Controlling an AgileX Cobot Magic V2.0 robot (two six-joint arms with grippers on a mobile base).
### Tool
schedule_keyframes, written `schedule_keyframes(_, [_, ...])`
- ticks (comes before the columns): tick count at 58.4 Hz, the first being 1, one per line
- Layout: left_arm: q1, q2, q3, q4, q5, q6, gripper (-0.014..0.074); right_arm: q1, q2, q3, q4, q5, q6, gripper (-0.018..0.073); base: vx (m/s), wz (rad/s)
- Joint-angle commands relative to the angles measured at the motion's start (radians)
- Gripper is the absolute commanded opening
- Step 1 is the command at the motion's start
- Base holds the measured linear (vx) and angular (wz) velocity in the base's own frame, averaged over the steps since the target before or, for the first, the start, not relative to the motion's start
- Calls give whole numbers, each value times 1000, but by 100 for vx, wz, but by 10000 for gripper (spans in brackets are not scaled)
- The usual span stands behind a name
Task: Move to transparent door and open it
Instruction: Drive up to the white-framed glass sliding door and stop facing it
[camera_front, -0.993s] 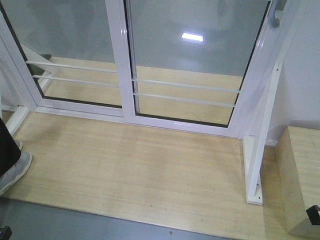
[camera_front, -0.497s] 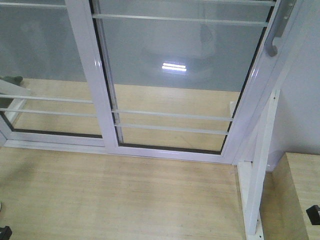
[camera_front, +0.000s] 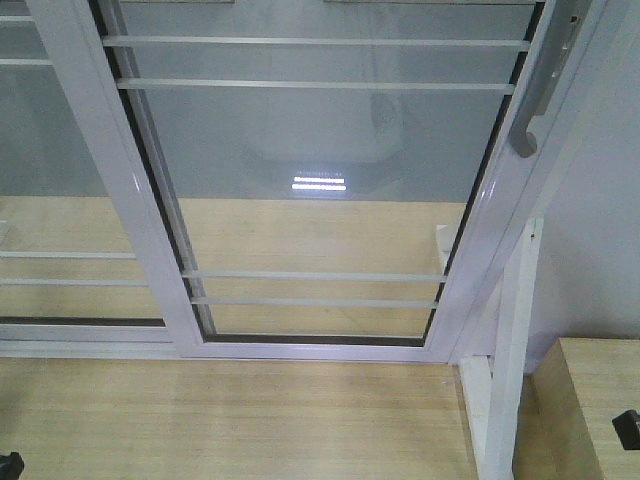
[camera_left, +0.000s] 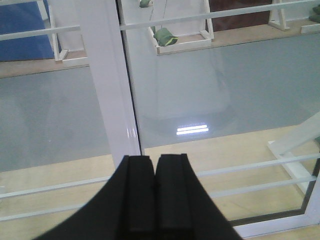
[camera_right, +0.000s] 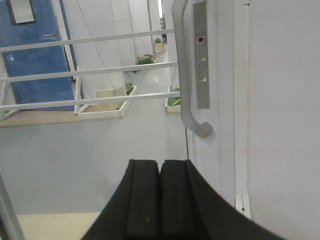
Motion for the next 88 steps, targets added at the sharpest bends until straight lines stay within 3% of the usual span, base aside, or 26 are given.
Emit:
schedule_keyframes(1, [-5, -15, 10, -5, -82, -4, 3, -5, -15, 4, -4, -80, -1, -4, 15, -13])
schedule_keyframes(88, [-5, -14, 10, -5, -84, -4, 3, -5, -5, 4, -4, -80, -1, -4, 3, -2])
